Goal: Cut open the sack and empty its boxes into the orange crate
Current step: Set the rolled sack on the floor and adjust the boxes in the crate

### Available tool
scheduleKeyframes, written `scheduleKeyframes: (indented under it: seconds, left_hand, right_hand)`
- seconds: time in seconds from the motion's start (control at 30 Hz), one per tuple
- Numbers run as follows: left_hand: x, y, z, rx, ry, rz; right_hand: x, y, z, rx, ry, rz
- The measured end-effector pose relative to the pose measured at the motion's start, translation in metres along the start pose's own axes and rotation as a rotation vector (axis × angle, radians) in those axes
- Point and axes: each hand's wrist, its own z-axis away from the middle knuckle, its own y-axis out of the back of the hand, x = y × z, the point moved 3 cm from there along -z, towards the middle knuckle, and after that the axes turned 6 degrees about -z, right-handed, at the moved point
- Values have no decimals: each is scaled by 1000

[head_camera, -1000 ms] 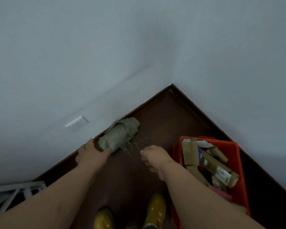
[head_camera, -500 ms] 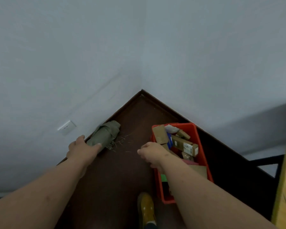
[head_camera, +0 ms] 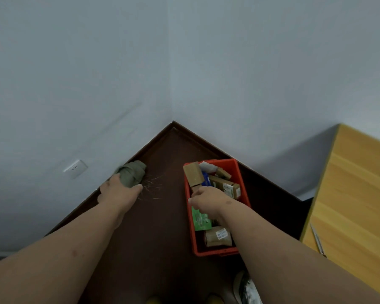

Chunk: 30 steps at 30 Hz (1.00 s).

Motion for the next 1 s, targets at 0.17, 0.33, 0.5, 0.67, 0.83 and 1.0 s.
scheduleKeyframes:
  seconds: [0.17, 0.33, 0.5, 0.67, 0.83, 1.0]
  left_hand:
    - [30, -29, 35, -12, -24, 2]
    - [62, -62, 70, -26, -73, -33]
    - [87, -103, 102, -77, -116, -89]
    - [113, -141, 130, -130, -186, -124]
    - [123, -176, 151, -202, -225, -162]
    - [118, -192, 158, -236, -209, -213]
  right_hand:
    - [48, 61, 20, 191, -26, -46]
    - [103, 123, 49, 389, -76, 19]
    - [168, 168, 72, 418, -177, 158]
    - [222, 184, 91, 282, -363, 294]
    - [257, 172, 97, 103, -438, 339]
    - [277, 159, 89, 200, -404, 322]
